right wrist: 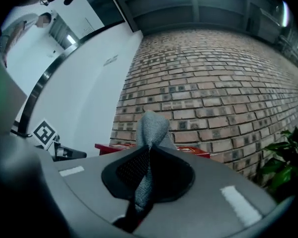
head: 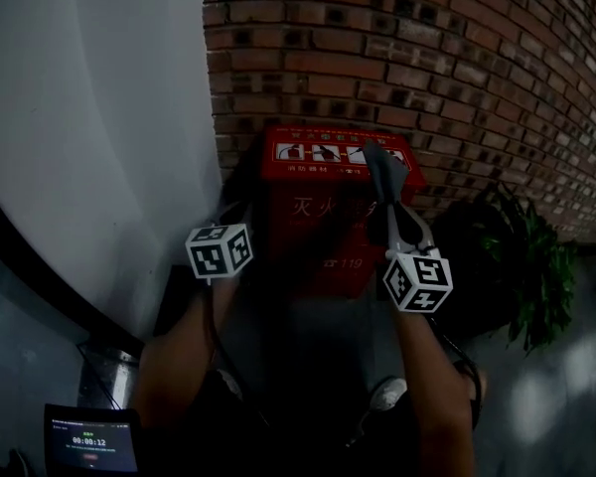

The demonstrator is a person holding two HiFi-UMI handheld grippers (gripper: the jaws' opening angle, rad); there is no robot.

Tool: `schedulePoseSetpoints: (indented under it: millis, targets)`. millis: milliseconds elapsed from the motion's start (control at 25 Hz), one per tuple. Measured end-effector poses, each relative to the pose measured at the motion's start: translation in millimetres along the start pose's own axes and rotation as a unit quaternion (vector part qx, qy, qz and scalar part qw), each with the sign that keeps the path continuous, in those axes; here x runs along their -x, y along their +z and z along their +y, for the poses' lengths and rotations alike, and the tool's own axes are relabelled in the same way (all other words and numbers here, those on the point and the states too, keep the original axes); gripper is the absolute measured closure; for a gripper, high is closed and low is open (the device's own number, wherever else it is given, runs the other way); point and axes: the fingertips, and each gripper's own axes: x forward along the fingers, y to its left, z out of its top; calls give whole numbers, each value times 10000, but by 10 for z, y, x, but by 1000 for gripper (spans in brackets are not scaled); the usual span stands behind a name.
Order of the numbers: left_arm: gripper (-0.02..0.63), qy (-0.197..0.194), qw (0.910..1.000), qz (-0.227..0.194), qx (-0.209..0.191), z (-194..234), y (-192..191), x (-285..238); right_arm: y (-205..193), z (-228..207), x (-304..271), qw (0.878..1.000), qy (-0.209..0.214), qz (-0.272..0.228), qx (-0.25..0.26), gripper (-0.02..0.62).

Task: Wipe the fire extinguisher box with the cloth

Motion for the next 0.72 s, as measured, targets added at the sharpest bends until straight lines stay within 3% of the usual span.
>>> schedulePoseSetpoints:
  millis: [160, 480, 720]
  targets:
    - [607, 101, 9991, -164, -368, 1, 87, 69, -233, -55, 155, 9999, -104, 64, -97, 569]
    - [607, 6, 9998, -73, 178, -26, 36, 185, -480, 227, 51, 9992, 177, 265, -249, 568]
    - [607, 38, 9998, -110, -178, 2, 89, 280, -628, 522, -26, 9984, 319, 385, -256, 568]
